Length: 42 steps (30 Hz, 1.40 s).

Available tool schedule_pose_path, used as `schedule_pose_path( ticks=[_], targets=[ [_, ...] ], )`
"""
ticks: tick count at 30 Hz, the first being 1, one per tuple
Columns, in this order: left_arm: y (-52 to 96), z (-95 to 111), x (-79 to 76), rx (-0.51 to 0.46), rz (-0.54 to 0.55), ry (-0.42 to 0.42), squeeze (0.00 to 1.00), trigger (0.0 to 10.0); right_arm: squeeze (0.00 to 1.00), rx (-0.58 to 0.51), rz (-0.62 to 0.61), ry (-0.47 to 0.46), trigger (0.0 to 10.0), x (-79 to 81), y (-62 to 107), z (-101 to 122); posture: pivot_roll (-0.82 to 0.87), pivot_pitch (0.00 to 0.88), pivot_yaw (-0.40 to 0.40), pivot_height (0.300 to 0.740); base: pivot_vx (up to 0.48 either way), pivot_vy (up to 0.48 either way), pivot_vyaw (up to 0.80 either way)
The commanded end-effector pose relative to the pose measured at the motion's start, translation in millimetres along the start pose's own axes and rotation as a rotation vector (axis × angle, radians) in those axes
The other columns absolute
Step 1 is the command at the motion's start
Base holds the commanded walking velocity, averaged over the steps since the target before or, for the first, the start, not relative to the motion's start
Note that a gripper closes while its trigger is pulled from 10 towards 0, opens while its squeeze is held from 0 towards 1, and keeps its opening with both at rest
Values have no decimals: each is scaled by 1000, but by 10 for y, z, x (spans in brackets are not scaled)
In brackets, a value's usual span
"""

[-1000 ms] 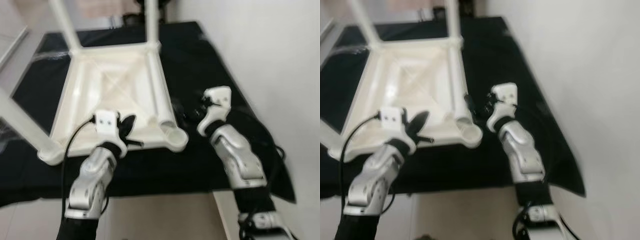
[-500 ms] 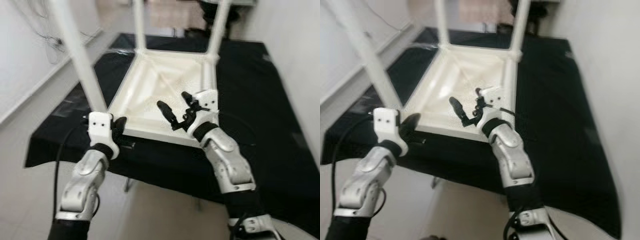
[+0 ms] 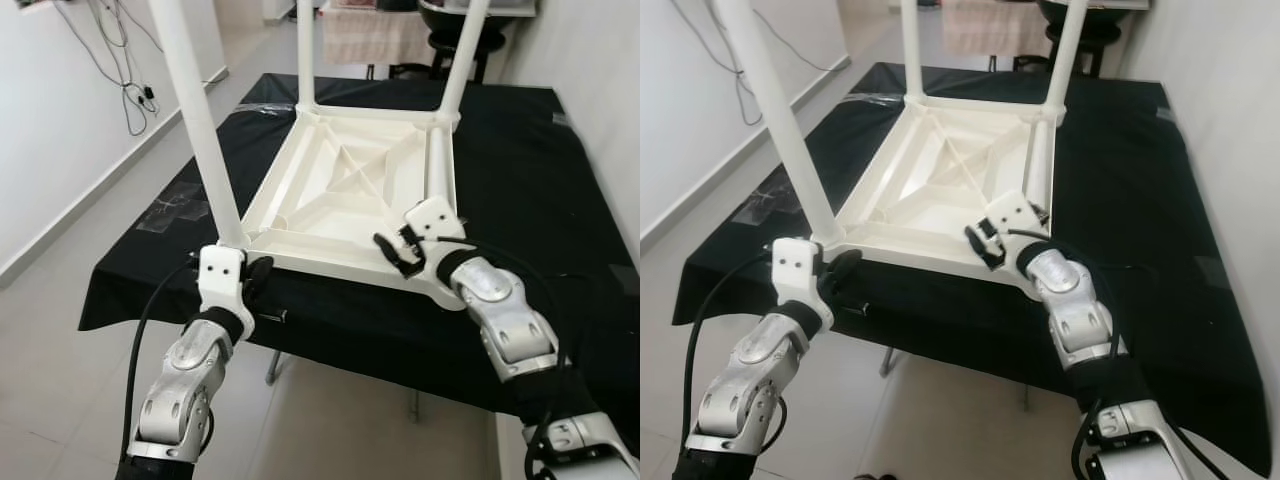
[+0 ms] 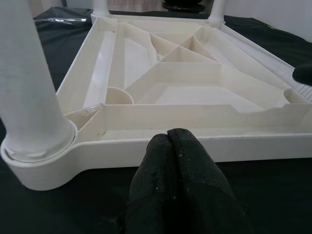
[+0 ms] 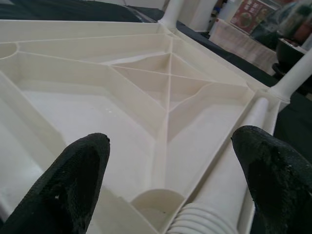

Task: Building children table

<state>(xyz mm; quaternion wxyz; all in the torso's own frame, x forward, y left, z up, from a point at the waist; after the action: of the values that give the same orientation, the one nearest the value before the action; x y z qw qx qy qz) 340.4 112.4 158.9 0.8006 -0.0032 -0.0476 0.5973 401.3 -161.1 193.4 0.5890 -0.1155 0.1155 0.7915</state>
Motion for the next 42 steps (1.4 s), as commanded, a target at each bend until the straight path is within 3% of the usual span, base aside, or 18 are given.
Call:
schedule_pose_path(
  ticks=[1,6,7,8,9,10,11,12,17,24,33,42],
  targets=[
    [26,-110,6,42,-2,-6,0,10000,1000,-6,12,-1,10000,-4,4,13,-1,117,-1,740,0,0,0],
    [29,-128,-2,47,-7,-2,0,10000,969,-24,59,58,10000,-39,49,60,-3,112,2,740,0,0,0],
    [30,-142,-11,51,-13,0,0,10000,471,-32,114,88,10000,-25,84,81,-4,111,5,740,0,0,0],
    [32,-151,-18,54,-17,2,0,10000,129,-34,150,111,10000,-15,106,89,-5,110,5,740,0,0,0],
    [32,-151,-18,54,-17,2,0,10000,129,-34,150,111,10000,-15,106,89,-5,110,5,740,0,0,0],
    [34,-162,-26,58,-22,5,0,10000,0,-22,186,148,10000,-7,129,75,-4,109,6,740,0,0,0],
    [34,-162,-26,58,-22,5,0,10000,0,-22,186,148,10000,-7,129,75,-4,109,6,740,0,0,0],
    [33,-173,-51,61,-41,9,0,10000,0,19,200,232,10000,-72,139,35,-8,105,6,740,0,0,0],
    [31,-183,-112,64,-76,-5,0,10000,0,52,141,275,10000,-241,94,48,-6,103,1,740,0,0,0],
    [36,-179,-120,63,-77,-9,0,10000,0,127,147,345,10000,-343,102,-28,-4,111,-1,740,0,0,0],
    [31,-169,-110,60,-78,-14,0,10000,0,215,145,403,10000,-413,134,-162,-8,115,3,740,0,0,0],
    [27,-157,-114,57,-77,-17,0,10000,0,256,52,377,10000,-444,2,-219,-2,121,-3,740,0,0,0]
  ],
)
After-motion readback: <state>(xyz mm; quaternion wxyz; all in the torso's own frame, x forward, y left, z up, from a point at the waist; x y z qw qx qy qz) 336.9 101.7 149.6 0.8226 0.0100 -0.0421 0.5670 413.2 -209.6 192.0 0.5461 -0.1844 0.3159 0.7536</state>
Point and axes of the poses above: a point about 5 cm out from each wrist's last joint towards the gripper, its own y axis pointing back from the gripper into the wrist, its own z axis along the axis of the wrist's last joint, x = y × z, the point moved 5 cm from there along -y, pointing out of the wrist towards the gripper, and after that the axes turned 9 degrees about -y, right-handed, at the moved point
